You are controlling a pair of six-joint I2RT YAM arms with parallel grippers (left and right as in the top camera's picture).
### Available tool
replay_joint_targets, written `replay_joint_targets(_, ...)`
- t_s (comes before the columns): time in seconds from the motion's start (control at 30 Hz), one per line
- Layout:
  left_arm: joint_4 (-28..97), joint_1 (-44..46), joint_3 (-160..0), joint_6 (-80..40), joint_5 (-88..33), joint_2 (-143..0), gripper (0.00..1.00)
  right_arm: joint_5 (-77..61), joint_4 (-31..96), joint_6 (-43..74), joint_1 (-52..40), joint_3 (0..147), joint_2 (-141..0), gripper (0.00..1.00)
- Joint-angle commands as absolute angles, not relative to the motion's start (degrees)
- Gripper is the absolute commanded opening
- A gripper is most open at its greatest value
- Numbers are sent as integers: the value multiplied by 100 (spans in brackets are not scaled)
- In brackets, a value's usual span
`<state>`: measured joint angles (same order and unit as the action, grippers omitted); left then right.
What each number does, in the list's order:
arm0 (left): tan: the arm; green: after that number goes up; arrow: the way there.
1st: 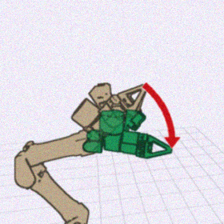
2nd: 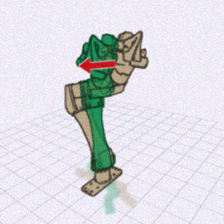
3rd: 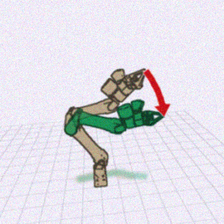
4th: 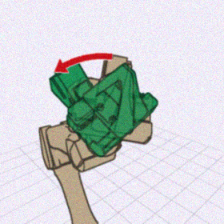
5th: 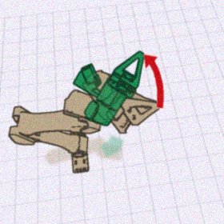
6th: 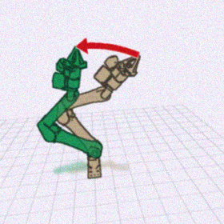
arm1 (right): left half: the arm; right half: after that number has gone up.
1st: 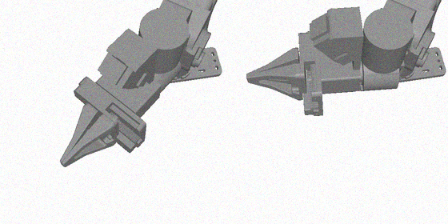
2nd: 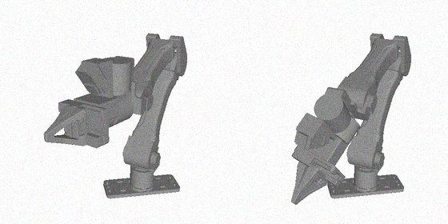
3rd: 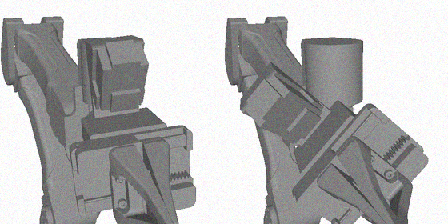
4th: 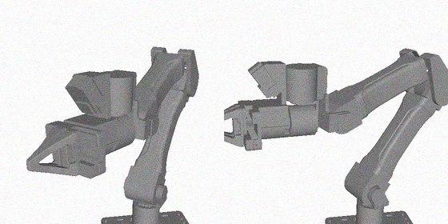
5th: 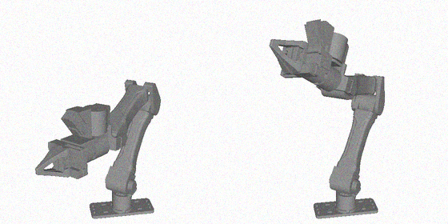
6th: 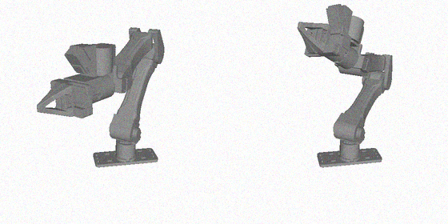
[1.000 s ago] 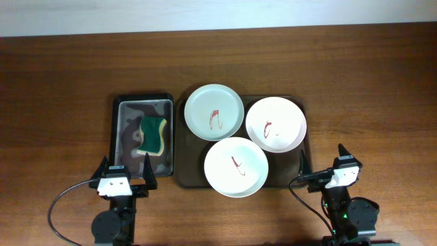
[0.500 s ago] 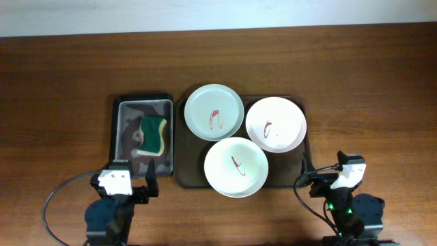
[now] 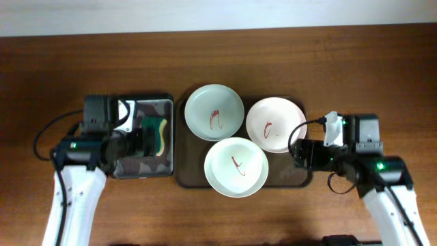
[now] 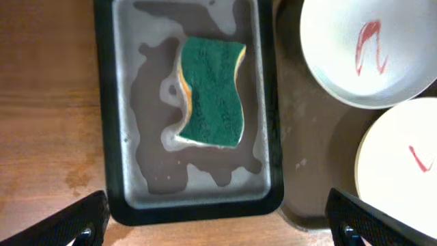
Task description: Clean dirty plates on tray and stack at the side
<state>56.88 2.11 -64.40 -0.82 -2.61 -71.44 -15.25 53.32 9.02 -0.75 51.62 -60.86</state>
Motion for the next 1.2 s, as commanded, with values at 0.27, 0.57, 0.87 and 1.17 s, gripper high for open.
replay_joint_targets(0.27,5275,196,-6573,23,-814,-8849,99,-2543,5509,1166,-945,5476,-8149,71)
replay_joint_targets(0.57,4886,196,-6573,25,-751,-9762,84,-2709,5011,1426,-980,5476,-9789,24)
replay_joint_targets(0.87,4711,198,-6569,23,-325,-9885,71,-2086,5959,1398,-982,6335,-9668,36)
replay_joint_targets(1.17,4261,209,-6567,25,-475,-10521,42,-2069,5808,1402,-1498,6355,-9682,56)
